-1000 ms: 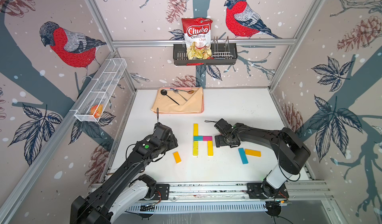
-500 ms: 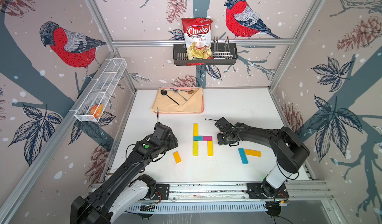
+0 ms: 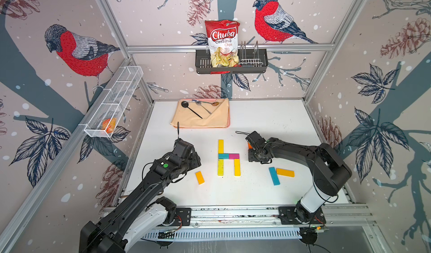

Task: Assemble the letter h with building blocks
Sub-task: Assemble the building block at the center of the board.

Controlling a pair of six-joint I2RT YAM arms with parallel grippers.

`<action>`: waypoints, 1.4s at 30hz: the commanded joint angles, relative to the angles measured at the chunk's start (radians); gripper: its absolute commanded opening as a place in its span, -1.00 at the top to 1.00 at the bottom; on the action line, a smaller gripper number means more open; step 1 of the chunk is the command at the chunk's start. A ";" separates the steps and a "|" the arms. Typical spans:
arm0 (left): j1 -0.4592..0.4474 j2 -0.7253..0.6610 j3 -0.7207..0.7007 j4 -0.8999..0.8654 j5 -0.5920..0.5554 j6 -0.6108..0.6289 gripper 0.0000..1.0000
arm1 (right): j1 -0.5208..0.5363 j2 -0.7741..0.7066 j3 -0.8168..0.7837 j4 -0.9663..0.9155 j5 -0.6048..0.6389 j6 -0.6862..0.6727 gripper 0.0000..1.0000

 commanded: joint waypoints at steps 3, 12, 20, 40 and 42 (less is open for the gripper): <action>0.002 -0.003 -0.007 0.011 -0.005 0.009 -0.40 | 0.003 0.007 0.008 -0.080 -0.007 0.016 0.14; 0.001 -0.005 -0.007 0.010 -0.007 0.010 -0.40 | 0.005 0.022 0.014 -0.052 -0.016 -0.013 0.04; 0.001 -0.001 -0.007 0.013 -0.007 0.008 -0.40 | 0.008 0.059 0.041 -0.041 -0.026 -0.038 0.07; 0.001 0.003 0.000 0.013 -0.004 0.008 -0.40 | 0.004 0.002 0.066 -0.091 0.008 -0.018 -0.70; 0.001 0.003 0.000 0.013 -0.002 0.008 -0.40 | 0.000 0.014 0.064 -0.083 0.003 -0.022 -0.69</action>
